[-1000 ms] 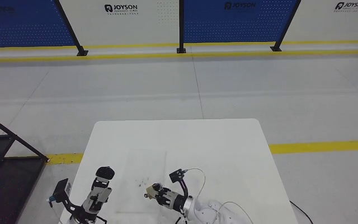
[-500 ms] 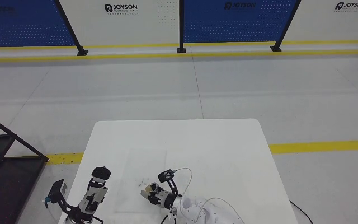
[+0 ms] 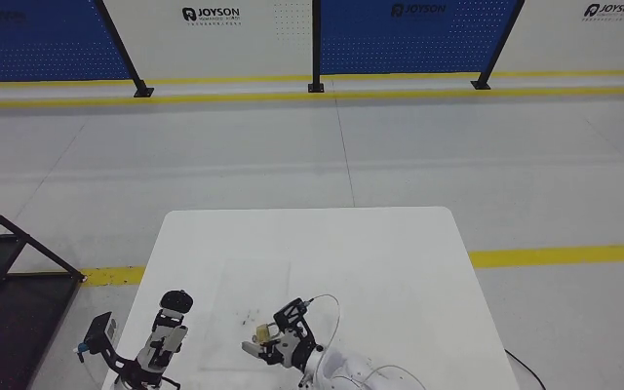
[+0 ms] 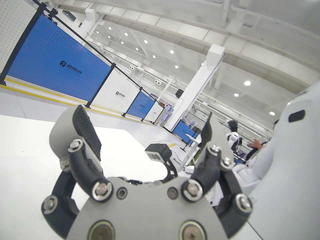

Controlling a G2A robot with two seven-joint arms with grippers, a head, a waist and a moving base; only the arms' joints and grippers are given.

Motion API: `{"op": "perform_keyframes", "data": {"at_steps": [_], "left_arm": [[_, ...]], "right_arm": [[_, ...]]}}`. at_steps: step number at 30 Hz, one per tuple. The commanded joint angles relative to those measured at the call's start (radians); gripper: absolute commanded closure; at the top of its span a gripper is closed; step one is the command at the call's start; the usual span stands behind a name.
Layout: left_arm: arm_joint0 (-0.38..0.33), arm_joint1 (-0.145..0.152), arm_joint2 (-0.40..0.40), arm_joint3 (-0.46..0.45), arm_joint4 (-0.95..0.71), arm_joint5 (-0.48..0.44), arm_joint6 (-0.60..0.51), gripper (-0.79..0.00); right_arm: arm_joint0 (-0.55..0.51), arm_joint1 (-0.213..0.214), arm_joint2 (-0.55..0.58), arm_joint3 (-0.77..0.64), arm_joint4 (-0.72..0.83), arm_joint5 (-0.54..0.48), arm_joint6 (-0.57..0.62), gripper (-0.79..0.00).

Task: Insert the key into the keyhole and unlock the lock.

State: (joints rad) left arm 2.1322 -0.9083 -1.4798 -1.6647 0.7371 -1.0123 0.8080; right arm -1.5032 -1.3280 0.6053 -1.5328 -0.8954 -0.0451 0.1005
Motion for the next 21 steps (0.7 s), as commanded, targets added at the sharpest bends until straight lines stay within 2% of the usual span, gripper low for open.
{"op": "perform_keyframes", "data": {"at_steps": [1, 6, 10, 21], "left_arm": [[0.0, 0.0, 0.0, 0.0, 0.0, 0.0, 0.0, -0.785], [0.0, 0.0, 0.0, 0.0, 0.0, 0.0, 0.0, -0.785], [0.0, 0.0, 0.0, 0.0, 0.0, 0.0, 0.0, -0.785], [0.0, 0.0, 0.0, 0.0, 0.0, 0.0, 0.0, -0.785]], "right_arm": [[-0.04, 0.022, 0.022, -0.074, -0.093, 0.043, 0.016, -0.785], [-0.177, 0.08, 0.106, -0.284, -0.296, 0.111, 0.035, -0.785], [-0.313, 0.127, 0.193, -0.431, -0.404, 0.076, -0.005, -0.785], [-0.323, 0.131, 0.2, -0.441, -0.414, 0.073, -0.013, -0.785]]}}
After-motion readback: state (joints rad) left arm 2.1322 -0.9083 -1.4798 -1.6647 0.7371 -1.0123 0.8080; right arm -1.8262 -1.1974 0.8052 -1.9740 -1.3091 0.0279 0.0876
